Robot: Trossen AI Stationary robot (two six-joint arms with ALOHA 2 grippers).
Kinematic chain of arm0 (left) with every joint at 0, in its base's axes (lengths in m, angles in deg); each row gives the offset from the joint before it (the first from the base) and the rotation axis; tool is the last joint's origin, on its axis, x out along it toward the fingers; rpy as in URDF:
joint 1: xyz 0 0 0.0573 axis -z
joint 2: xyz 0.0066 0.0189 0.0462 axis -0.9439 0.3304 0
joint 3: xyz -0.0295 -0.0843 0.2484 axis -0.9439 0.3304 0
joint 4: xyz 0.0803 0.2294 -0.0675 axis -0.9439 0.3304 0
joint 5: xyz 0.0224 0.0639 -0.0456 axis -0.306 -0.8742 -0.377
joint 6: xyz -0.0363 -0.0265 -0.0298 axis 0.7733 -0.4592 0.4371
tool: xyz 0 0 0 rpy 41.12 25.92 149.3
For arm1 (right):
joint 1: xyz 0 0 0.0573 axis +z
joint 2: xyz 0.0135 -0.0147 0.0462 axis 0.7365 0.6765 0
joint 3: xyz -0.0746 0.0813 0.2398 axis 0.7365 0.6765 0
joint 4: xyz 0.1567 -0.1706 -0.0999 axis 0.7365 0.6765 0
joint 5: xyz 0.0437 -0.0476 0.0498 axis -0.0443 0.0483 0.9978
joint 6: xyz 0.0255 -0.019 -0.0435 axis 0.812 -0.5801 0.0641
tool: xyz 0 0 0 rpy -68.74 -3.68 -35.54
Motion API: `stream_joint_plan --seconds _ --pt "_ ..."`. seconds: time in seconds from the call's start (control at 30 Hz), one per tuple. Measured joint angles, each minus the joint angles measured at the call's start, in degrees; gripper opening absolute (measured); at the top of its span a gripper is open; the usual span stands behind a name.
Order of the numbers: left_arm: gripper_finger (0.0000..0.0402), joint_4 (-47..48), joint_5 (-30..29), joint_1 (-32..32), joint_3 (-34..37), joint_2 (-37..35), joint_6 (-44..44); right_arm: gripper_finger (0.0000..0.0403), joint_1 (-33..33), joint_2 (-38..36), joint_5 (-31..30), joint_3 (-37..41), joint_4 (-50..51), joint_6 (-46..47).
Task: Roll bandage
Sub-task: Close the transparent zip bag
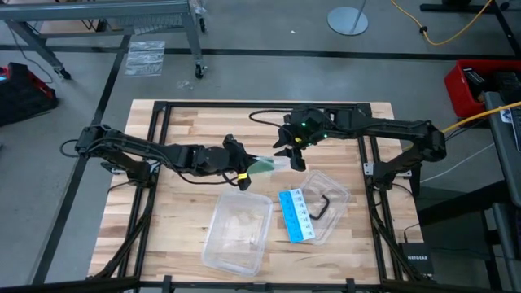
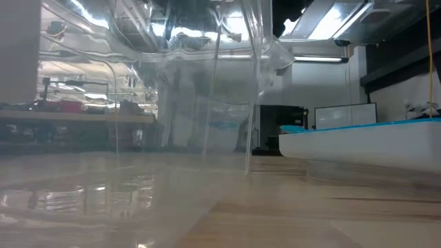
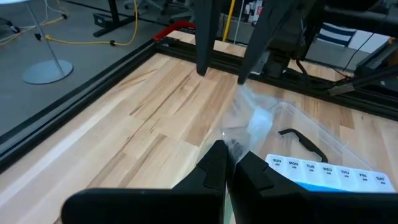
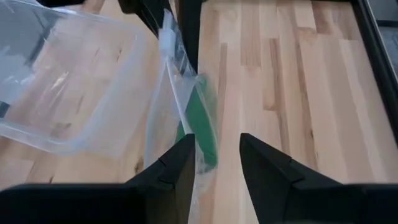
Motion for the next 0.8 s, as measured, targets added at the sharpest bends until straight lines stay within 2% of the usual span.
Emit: stream_joint_plan --seconds 0.27,0.63,0.8 --pt "0.0000 5.09 0.04 0.00 0.00 0.00 -0.39 0.0131 0.00 -0.31 -0.02 0.00 -1.13 0.01" --pt "0.0000 5.10 -0.26 -0.23 0.00 0.00 -4.72 0.0131 0.34 -0.31 1.60 0.00 -4.26 -0.02" --pt "0.0000 5.09 -0.31 -1.48 0.00 0.00 -4.71 0.0131 2.95 -0.31 -2.18 0.00 -6.30 -0.45"
